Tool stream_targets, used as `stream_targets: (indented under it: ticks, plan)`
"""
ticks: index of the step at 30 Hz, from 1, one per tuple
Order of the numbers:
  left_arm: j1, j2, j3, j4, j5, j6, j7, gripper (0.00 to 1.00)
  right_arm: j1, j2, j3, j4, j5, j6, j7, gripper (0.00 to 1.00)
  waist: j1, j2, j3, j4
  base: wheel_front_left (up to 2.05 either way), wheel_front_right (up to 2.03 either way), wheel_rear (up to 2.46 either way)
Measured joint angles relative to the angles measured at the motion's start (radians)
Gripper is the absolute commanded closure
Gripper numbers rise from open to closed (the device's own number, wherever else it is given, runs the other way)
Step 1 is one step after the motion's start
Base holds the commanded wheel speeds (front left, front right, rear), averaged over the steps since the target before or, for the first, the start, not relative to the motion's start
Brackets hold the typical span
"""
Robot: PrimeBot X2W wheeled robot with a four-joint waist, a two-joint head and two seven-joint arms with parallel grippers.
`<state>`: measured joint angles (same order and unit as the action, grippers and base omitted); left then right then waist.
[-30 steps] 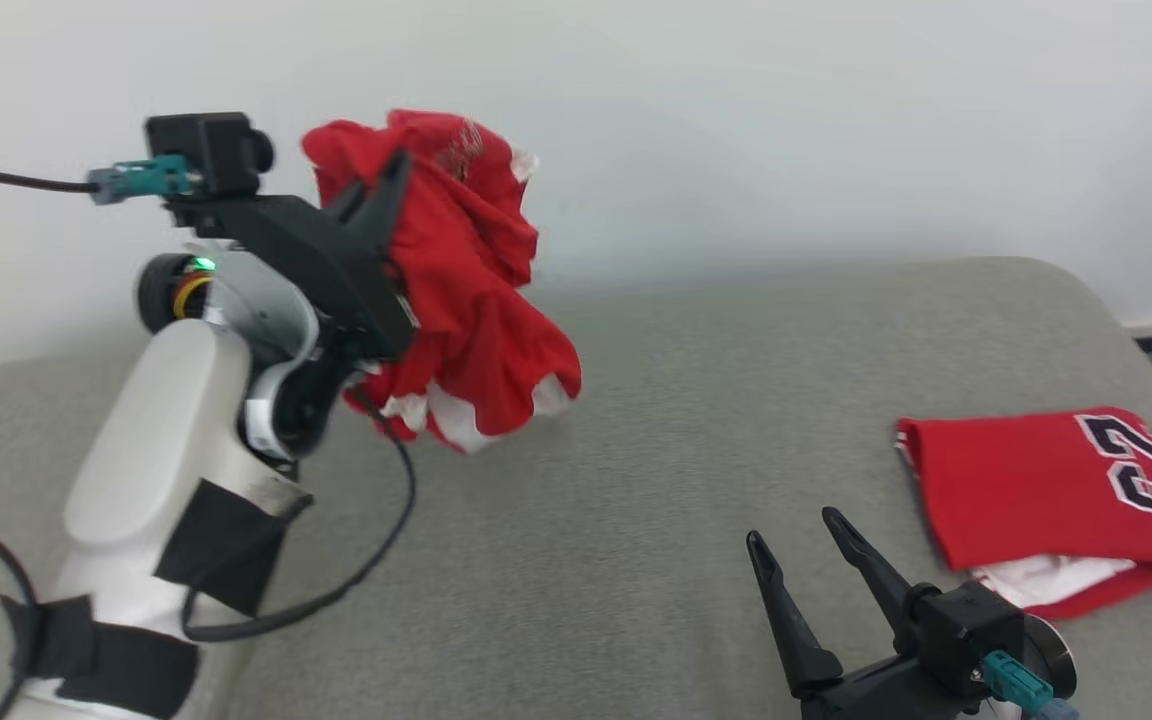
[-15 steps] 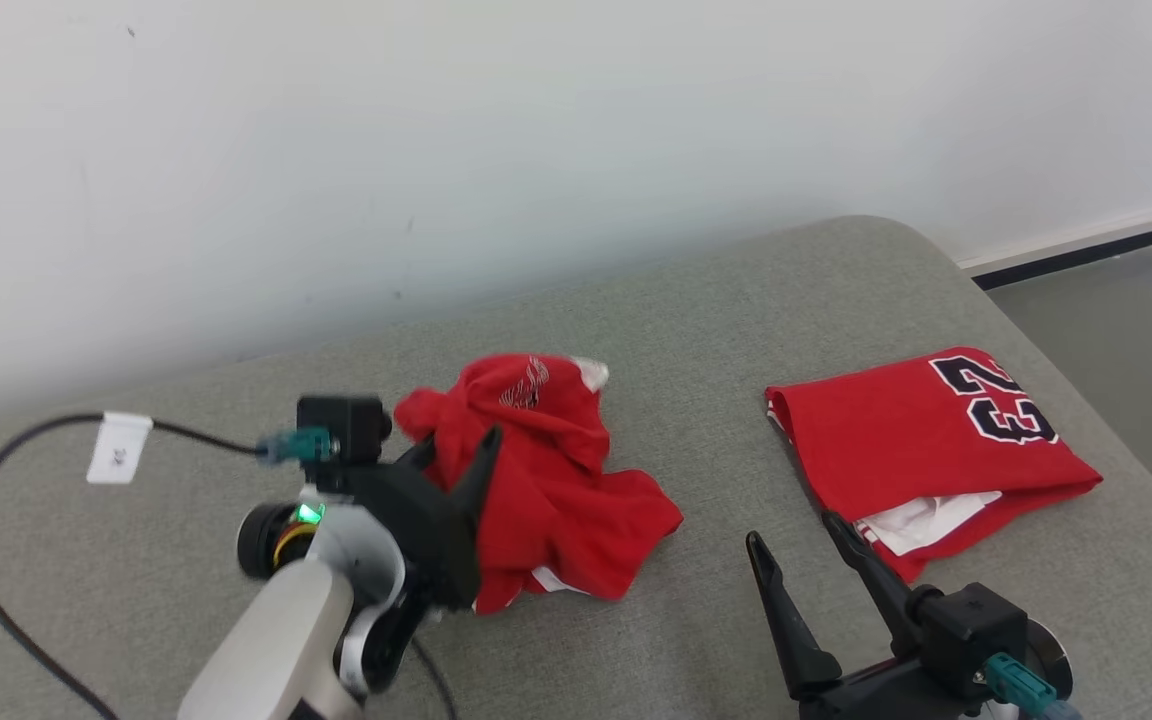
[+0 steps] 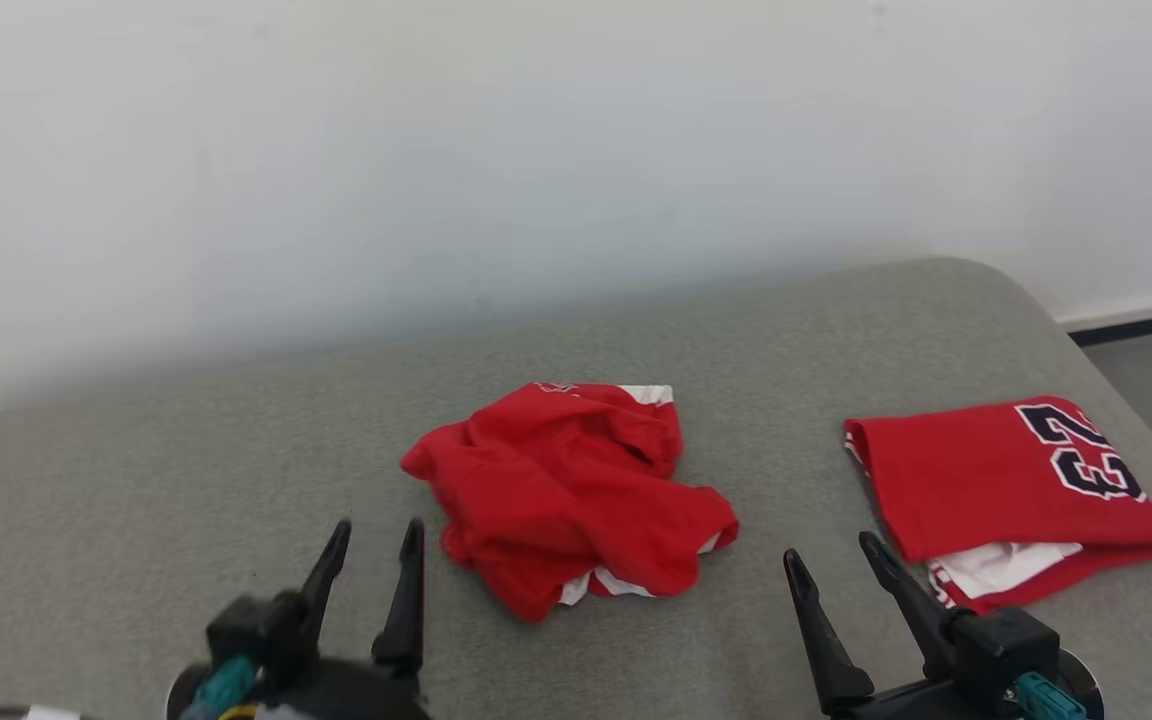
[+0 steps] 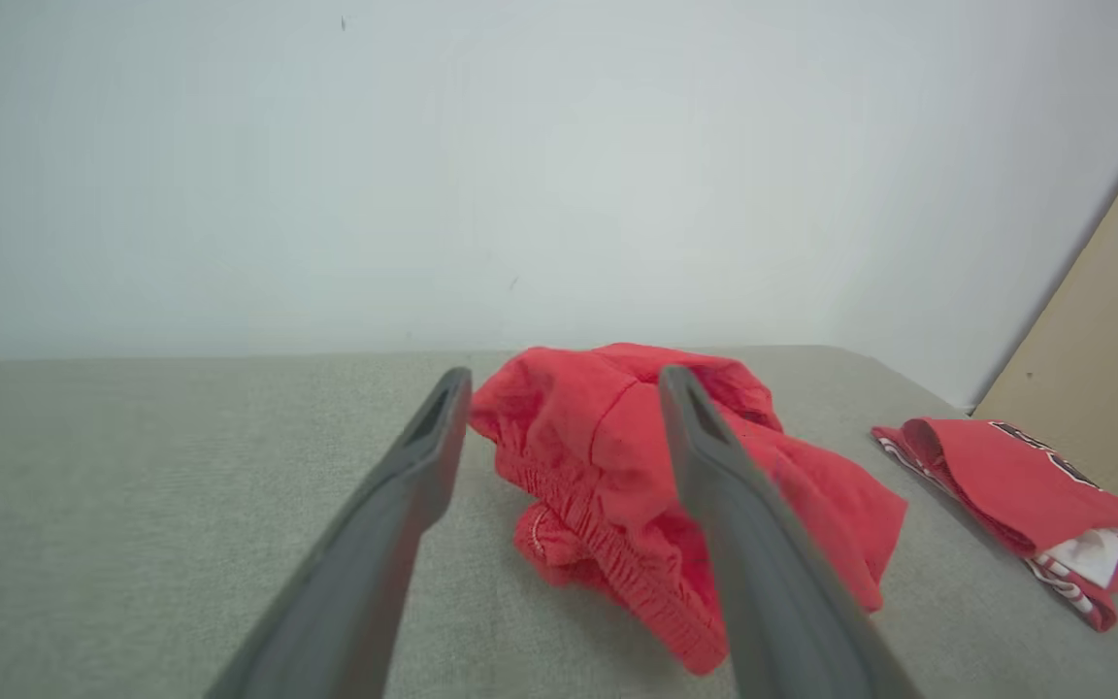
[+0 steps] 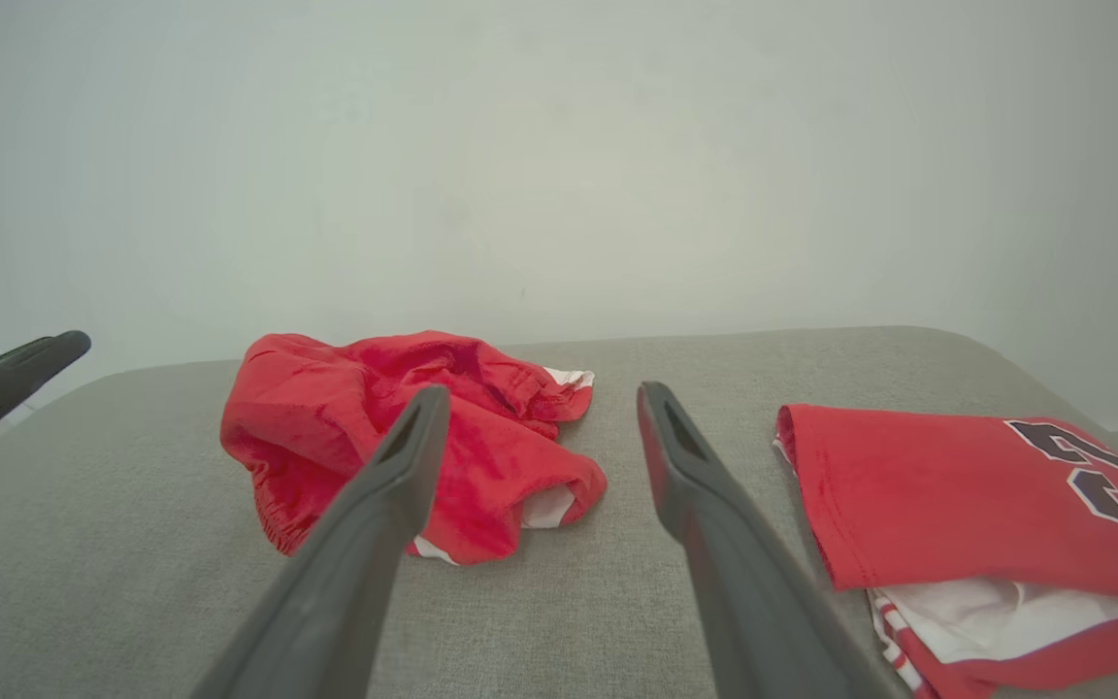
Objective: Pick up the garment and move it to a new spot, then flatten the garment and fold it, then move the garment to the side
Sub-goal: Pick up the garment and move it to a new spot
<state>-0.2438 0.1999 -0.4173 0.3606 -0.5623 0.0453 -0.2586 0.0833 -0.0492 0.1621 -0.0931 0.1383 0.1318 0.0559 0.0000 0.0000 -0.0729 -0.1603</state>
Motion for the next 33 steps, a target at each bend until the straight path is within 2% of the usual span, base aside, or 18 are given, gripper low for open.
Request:
stream_targets:
  ticks: [4, 7, 13, 19, 27, 33]
  plan:
    - [0.131, 0.011, 0.095, -0.15, 0.036, 0.04, -0.003, 0.0, 0.006, 0.0, -0.019, 0.023, -0.004, 0.0, -0.017, 0.0, 0.0, 0.0, -0.013, 0.046, 0.0, 0.0, 0.0]
    - [0.233, 0.008, 0.157, -0.264, 0.084, 0.051, -0.004, 0.0, 0.019, 0.0, -0.05, 0.039, -0.008, 0.0, -0.042, 0.0, -0.0001, 0.0, -0.022, 0.08, 0.0, 0.0, 0.0]
    - [0.375, 0.0, 0.229, -0.392, 0.149, 0.023, -0.004, 0.0, 0.043, 0.0, -0.122, 0.072, -0.015, 0.0, -0.104, 0.0, -0.0001, 0.0, -0.037, 0.145, 0.0, 0.0, 0.0]
    - [0.437, -0.003, 0.236, -0.398, 0.19, -0.038, -0.004, 0.0, 0.066, 0.0, -0.194, 0.115, -0.015, 0.0, -0.164, 0.0, 0.0, 0.0001, -0.047, 0.205, 0.0, 0.0, 0.0]
    - [0.494, 0.023, 0.237, -0.344, 0.227, -0.044, -0.004, 0.0, 0.08, 0.0, -0.227, 0.177, -0.043, 0.0, -0.179, 0.0, 0.0, 0.0, -0.056, 0.257, 0.0, 0.0, 0.0]
    - [0.5, 0.011, 0.242, -0.337, 0.229, -0.03, -0.004, 0.0, 0.078, 0.0, -0.214, 0.203, -0.042, 0.0, -0.183, 0.0, 0.0, 0.0, -0.054, 0.262, 0.0, 0.0, 0.0]
